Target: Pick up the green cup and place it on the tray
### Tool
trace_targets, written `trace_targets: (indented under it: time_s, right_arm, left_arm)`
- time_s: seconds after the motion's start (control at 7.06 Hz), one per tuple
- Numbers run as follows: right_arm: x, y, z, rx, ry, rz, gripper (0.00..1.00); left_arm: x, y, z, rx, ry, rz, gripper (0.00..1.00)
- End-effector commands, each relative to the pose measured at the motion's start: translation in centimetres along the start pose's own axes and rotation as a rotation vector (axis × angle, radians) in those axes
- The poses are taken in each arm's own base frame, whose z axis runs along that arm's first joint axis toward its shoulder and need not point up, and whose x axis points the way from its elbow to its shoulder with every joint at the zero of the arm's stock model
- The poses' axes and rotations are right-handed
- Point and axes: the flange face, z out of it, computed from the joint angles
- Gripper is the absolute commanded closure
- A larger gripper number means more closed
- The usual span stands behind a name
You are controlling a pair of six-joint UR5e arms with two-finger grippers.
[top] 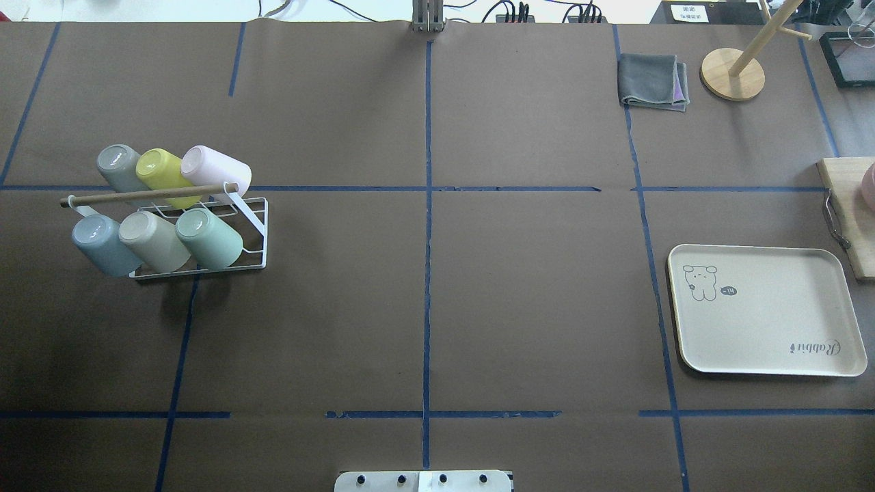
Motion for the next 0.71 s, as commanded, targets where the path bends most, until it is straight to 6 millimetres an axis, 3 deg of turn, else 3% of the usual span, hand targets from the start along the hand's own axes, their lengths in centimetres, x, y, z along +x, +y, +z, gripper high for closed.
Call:
trace_targets:
  time_s: [0.0,0.28,0.42,0.57]
  right_arm:
    - [-0.6,2.4,1.5,0.062,-0.015,0.047,0.0]
    - [-4.2,3.6,5.3,0.055,-0.047,0.159,0.0]
    - [-5.7,5.6,8.3,0.036,-0.049,0.155,0.0]
    - [-5.7,6.9,10.1,0.025,-0.032,0.149,0.0]
  left_arm:
    - [0.2,0.0,-0.1,0.003,0.0,0.004,0.0]
    - [0.6,-0.1,-0.5,0.01,0.001,0.01,0.0]
    - [0.6,-0.1,-0.5,0.01,0.001,0.01,0.0]
    - [0.5,0.0,-0.4,0.009,0.001,0.009,0.0]
